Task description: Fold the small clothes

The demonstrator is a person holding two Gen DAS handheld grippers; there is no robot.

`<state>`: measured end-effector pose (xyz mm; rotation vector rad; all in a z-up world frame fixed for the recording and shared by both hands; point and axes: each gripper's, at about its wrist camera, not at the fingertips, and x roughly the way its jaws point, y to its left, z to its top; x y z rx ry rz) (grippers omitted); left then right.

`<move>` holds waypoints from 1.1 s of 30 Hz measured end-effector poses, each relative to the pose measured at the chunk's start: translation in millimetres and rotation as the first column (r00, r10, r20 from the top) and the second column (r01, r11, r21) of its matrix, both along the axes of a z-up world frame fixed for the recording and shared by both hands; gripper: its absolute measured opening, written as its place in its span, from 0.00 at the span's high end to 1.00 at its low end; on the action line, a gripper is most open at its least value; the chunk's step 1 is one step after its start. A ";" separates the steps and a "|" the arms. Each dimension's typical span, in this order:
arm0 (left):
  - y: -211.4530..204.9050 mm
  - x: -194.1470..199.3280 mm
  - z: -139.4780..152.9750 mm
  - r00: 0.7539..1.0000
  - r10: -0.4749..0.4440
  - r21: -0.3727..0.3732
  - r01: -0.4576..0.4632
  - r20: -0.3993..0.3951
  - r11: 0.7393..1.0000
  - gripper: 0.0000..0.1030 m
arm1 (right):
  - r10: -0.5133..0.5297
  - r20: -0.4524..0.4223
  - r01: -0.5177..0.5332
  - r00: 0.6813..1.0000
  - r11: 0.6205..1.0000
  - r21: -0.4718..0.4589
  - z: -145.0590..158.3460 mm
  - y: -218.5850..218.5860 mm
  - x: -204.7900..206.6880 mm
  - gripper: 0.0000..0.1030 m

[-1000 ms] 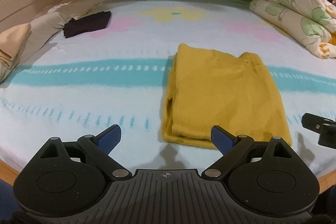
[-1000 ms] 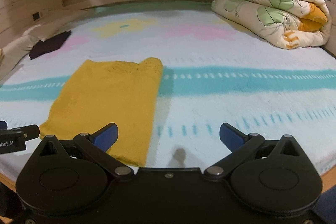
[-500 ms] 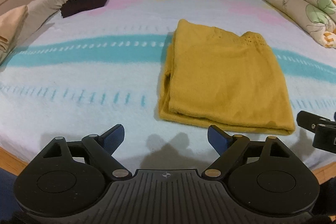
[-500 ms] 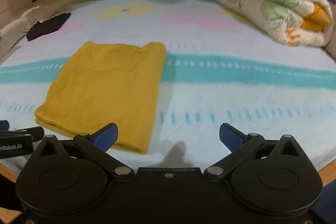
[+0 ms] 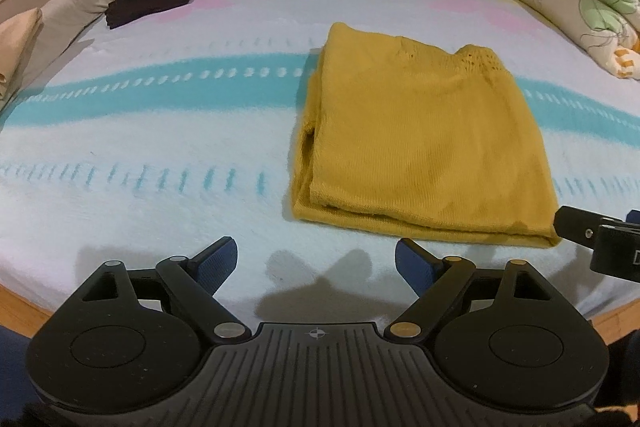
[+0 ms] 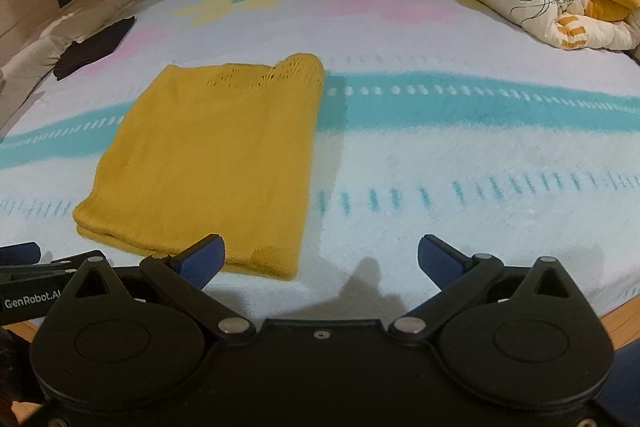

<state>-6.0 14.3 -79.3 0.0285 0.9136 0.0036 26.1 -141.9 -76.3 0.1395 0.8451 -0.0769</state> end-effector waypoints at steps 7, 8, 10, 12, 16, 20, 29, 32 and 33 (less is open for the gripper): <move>-0.9 0.9 -1.6 1.000 0.002 -0.004 -0.002 -0.010 1.000 0.16 | 0.000 -0.009 0.000 1.000 1.000 0.022 -2.0 -3.0 2.3 0.01; -0.6 1.5 -1.7 1.000 0.001 -0.004 -0.001 -0.010 1.000 0.16 | 0.001 -0.011 -0.001 1.000 1.000 0.024 -2.4 -3.0 2.6 0.01; -0.5 1.9 -1.9 1.000 -0.001 -0.003 0.001 -0.011 1.000 0.16 | 0.001 -0.012 0.000 1.000 1.000 0.027 -2.7 -2.4 2.8 0.01; -0.7 1.9 -2.2 1.000 -0.002 -0.005 0.002 -0.012 1.000 0.16 | 0.000 -0.013 0.000 1.000 1.000 0.027 -3.0 -2.0 3.0 0.01; -0.4 2.1 -2.6 1.000 -0.003 -0.007 0.003 -0.013 1.000 0.16 | -0.003 -0.014 0.003 1.000 0.999 0.032 -3.3 -1.9 3.1 0.01; -0.1 2.4 -2.9 1.000 -0.003 -0.007 0.003 -0.015 1.000 0.16 | -0.004 -0.015 0.004 1.000 0.999 0.033 -3.4 -1.8 3.2 0.01; -2.6 1.6 -2.4 1.000 -0.008 -0.008 0.008 -0.013 1.000 0.16 | 0.002 -0.016 -0.001 1.000 0.999 0.038 -4.6 -1.6 3.6 0.01; -2.7 1.4 -2.2 1.000 -0.010 -0.010 0.010 -0.011 1.000 0.16 | 0.002 -0.016 -0.001 1.000 0.999 0.037 -4.7 -1.6 3.6 0.01; -2.4 1.4 -2.1 1.000 -0.012 -0.010 0.012 -0.010 1.000 0.16 | 0.002 -0.016 -0.001 1.000 0.999 0.038 -4.8 -1.6 3.6 0.01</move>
